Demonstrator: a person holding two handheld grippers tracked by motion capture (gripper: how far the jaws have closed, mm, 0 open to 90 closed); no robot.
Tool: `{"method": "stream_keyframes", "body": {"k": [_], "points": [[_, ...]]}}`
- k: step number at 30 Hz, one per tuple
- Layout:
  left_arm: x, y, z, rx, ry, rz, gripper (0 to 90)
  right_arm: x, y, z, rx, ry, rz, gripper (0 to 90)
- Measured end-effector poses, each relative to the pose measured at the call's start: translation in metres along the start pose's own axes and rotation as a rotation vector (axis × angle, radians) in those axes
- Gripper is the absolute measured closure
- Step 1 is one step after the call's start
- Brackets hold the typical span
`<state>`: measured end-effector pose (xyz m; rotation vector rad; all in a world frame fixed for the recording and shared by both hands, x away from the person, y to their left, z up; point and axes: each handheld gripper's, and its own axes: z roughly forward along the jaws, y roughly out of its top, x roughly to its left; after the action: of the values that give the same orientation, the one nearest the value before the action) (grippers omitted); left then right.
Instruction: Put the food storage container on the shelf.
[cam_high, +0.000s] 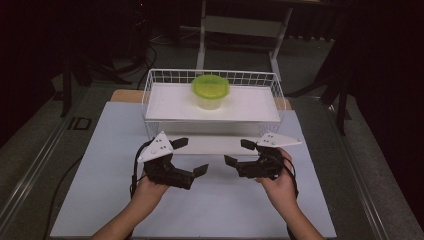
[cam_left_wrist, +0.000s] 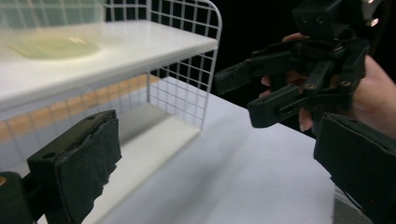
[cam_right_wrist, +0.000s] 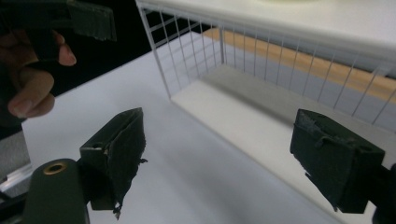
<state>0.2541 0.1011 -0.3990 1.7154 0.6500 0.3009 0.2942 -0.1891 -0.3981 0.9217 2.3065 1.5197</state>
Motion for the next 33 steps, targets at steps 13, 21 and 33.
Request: {"method": "stream_keyframes", "body": {"k": [13,21,33], "points": [[-0.014,-0.043,0.002,0.058,-0.022,0.011,1.4,0.002,-0.048,-0.001,0.014,0.027,0.007,17.8],[-0.013,-0.062,0.004,0.085,-0.015,0.006,1.4,0.003,-0.07,0.002,0.015,0.04,-0.022,17.8],[-0.013,-0.082,0.01,0.107,-0.026,0.005,1.4,0.007,-0.085,0.013,0.06,0.056,-0.08,17.7]]}}
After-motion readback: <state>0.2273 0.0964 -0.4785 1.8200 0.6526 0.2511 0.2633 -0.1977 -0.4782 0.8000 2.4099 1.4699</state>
